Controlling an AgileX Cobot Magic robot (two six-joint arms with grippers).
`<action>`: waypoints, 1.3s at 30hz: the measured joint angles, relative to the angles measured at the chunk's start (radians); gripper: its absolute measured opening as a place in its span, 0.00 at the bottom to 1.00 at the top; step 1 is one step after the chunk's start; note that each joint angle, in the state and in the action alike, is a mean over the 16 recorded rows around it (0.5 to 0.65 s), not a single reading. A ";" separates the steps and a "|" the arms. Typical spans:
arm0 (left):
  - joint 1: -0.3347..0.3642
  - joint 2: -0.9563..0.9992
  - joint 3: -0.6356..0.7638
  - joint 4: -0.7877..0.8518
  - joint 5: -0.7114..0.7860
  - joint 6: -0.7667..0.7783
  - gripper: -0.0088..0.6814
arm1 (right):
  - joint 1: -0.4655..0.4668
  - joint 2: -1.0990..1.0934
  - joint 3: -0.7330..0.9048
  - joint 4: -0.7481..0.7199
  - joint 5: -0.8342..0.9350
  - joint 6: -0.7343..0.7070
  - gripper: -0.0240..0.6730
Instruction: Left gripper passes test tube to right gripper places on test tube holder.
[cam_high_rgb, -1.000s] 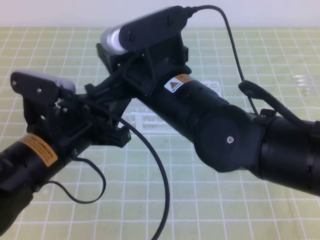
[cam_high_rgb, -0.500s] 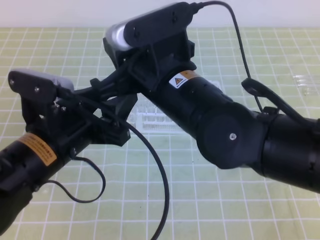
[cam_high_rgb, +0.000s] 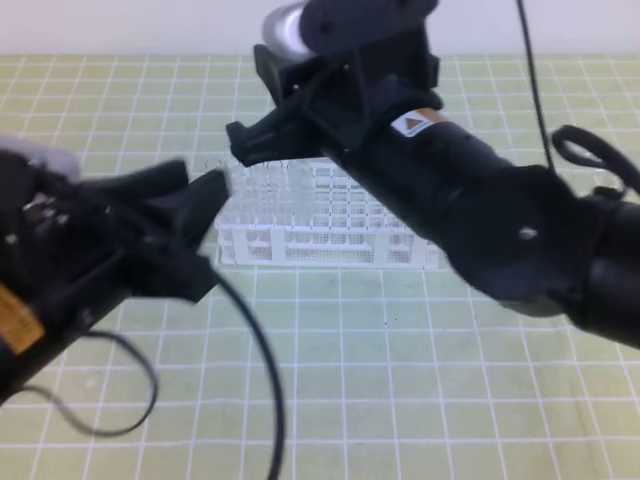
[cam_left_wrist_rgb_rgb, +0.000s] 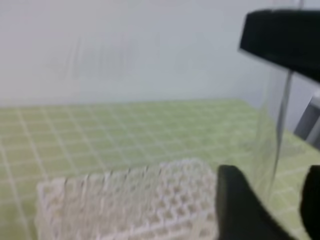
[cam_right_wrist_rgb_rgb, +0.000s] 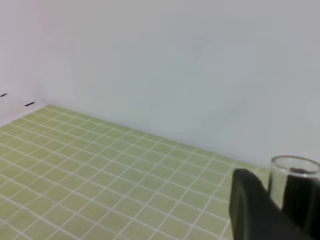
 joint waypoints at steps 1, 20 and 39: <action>0.000 -0.025 0.000 0.005 0.029 0.004 0.35 | -0.001 -0.009 0.004 0.010 0.006 -0.010 0.17; 0.000 -0.668 0.053 0.049 0.566 0.036 0.01 | -0.007 -0.152 0.134 0.068 0.089 -0.063 0.17; 0.000 -0.985 0.356 -0.021 0.506 0.010 0.01 | -0.007 -0.157 0.148 0.062 0.109 -0.085 0.17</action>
